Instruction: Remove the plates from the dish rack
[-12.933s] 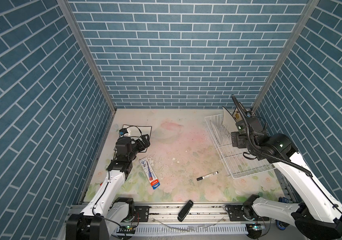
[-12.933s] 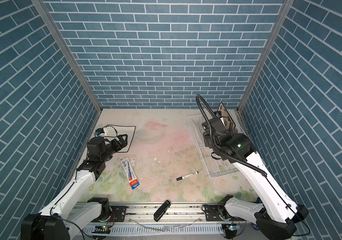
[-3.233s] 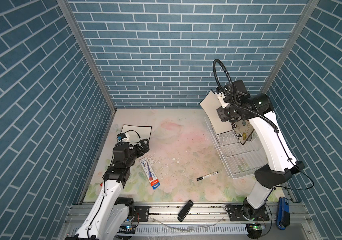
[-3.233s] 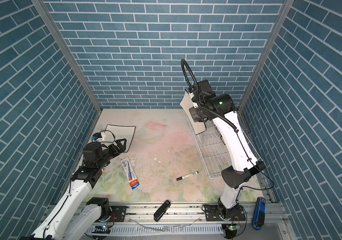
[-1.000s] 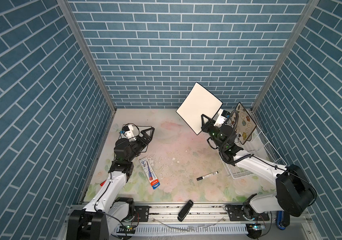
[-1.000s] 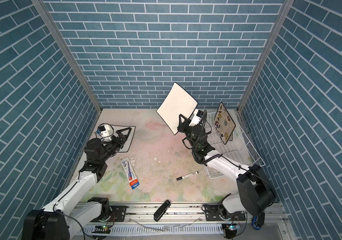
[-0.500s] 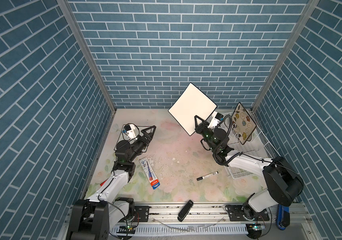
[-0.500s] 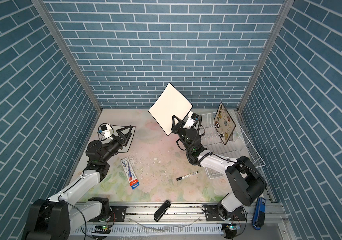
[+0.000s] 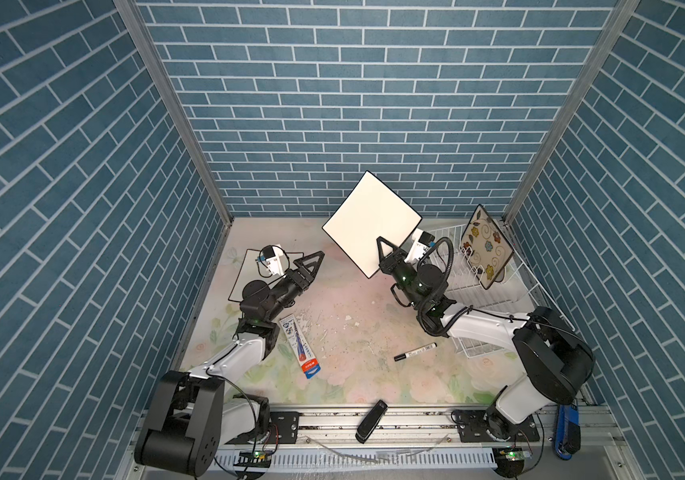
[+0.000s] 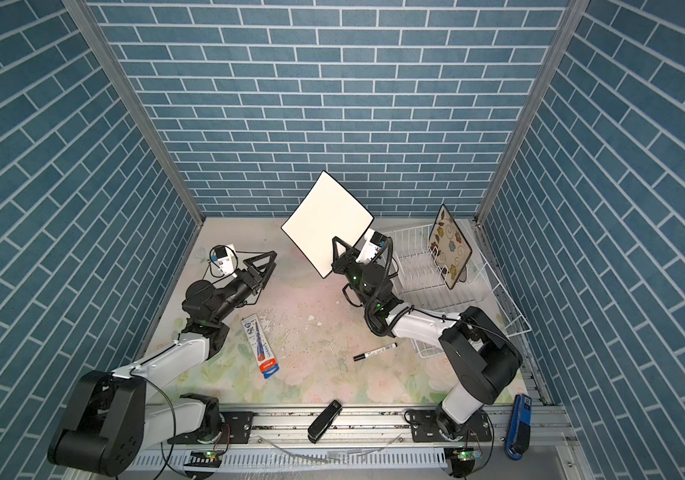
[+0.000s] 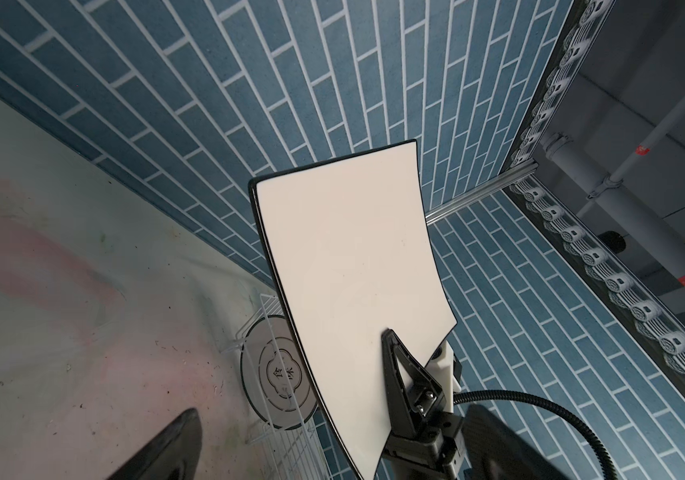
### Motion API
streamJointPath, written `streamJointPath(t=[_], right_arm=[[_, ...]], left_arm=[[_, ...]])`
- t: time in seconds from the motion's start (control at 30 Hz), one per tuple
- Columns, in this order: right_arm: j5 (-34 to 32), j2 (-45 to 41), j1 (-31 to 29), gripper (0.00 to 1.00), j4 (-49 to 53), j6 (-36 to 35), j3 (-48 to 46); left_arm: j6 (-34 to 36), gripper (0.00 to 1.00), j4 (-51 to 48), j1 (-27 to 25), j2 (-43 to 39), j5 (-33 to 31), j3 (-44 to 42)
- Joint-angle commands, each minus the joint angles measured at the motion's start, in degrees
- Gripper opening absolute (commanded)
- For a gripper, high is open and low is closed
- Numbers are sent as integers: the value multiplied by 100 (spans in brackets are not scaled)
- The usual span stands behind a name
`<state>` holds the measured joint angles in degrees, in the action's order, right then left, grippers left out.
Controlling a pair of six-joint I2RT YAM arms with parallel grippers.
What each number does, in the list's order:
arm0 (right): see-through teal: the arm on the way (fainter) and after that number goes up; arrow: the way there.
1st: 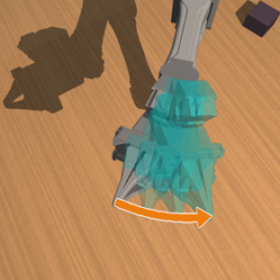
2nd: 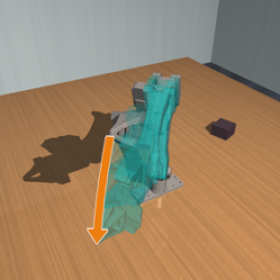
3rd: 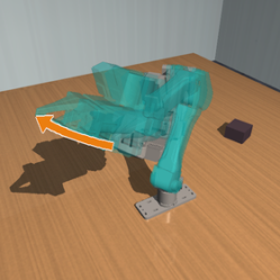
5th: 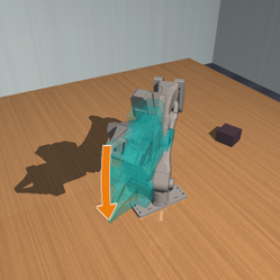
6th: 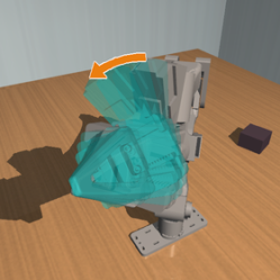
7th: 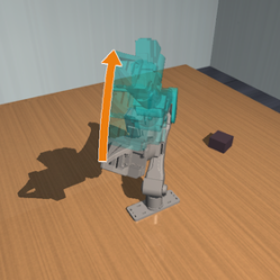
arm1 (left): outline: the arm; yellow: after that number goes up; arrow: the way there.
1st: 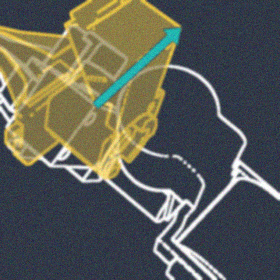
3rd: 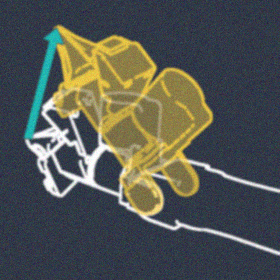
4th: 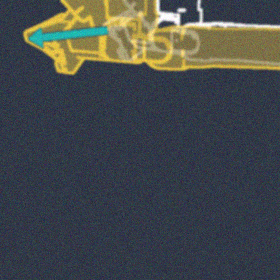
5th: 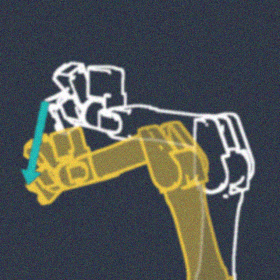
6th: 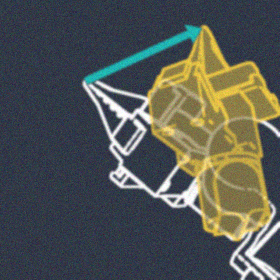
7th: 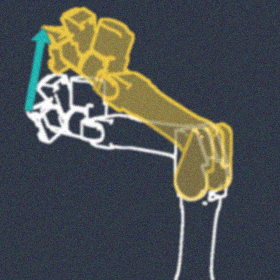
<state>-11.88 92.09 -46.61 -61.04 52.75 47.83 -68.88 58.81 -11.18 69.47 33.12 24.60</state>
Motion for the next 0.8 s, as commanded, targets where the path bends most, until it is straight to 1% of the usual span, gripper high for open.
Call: streamJointPath(t=[0.0, 0.23, 0.47, 0.6, 0.63, 0.77], right_arm=[[-133, -31, -127, 0, -1584, 347, 265], [-125, 264, -295, 0, -1859, 548, 411], [-198, 296, -426, 0, -1913, 517, 458], [-166, 328, -488, 0, -1914, 530, 507], [-166, 331, -487, 0, -1908, 534, 508], [-182, 360, -505, 0, -1911, 602, 525]], left_arm=[[-9, 100, 412, -120, 74, 71, 59], [-35, 100, 626, -192, 277, 2, 42], [-385, 96, 1633, -209, 871, -89, -70], [-715, 94, 2172, -252, 1315, -18, -8], [-758, 93, 2170, -261, 1370, 22, 37], [-554, 91, 2170, -323, 1362, 39, 79]])
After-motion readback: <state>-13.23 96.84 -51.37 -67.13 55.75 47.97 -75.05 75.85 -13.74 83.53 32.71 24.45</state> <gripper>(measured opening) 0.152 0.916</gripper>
